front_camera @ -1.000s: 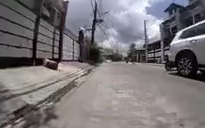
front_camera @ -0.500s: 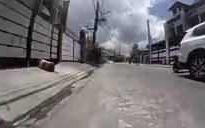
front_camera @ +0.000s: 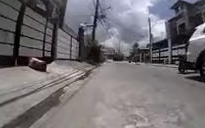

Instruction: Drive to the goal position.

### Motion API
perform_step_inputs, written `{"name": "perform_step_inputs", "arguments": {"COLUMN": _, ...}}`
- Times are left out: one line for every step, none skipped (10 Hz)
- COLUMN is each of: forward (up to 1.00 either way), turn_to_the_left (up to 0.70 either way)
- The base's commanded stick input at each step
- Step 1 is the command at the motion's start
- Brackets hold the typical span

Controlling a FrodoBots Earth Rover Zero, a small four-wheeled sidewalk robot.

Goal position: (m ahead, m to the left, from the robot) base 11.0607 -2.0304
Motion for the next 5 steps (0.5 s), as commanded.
{"name": "perform_step_inputs", "arguments": {"forward": 1.00, "turn_to_the_left": -0.01}}
{"name": "perform_step_inputs", "arguments": {"forward": 1.00, "turn_to_the_left": -0.28}}
{"name": "perform_step_inputs", "arguments": {"forward": 1.00, "turn_to_the_left": -0.11}}
{"name": "perform_step_inputs", "arguments": {"forward": 1.00, "turn_to_the_left": -0.05}}
{"name": "perform_step_inputs", "arguments": {"forward": 1.00, "turn_to_the_left": 0.00}}
